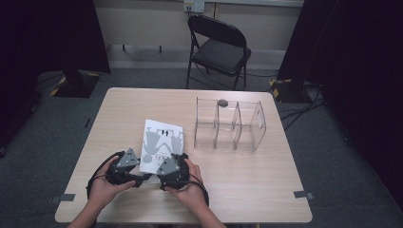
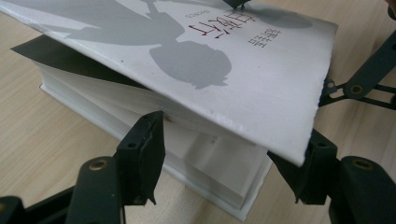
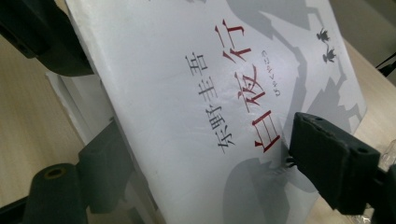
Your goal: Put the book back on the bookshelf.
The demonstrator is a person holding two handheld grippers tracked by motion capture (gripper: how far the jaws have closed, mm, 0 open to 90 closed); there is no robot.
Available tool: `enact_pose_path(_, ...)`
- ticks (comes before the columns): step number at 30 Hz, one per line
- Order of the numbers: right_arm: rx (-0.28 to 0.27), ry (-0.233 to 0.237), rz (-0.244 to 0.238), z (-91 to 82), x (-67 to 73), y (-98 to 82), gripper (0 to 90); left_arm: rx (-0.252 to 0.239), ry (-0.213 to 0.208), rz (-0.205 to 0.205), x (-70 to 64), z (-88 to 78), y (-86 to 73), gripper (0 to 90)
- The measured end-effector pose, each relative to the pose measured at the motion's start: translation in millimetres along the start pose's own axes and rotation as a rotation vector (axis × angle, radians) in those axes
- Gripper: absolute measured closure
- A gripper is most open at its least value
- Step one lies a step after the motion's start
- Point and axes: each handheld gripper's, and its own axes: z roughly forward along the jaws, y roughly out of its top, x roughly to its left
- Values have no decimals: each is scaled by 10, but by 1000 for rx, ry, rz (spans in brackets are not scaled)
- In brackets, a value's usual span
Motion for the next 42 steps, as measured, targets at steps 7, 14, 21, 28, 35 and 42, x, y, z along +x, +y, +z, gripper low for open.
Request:
enact_pose_path(7,43,-55,-46,-100,25,106,395,-52,-13,-4,-30,-26,31,385)
enact_pose_path(14,62,-77,-28,-191,-97,165,511,-12,6,-39,110,-31,-189,210)
enact_pose_path(21,81,-67,12,-247,-242,216,549,33,26,-72,245,-7,-348,227)
enact_pose_path(28,92,-60,62,-343,-414,317,586,68,45,-56,284,91,-384,238)
enact_pose_path(35,110,-45,74,-376,-506,365,592,54,28,-84,302,160,-387,228)
enact_pose_path(42,138,-15,85,-392,-569,435,592,40,7,-122,346,230,-379,169)
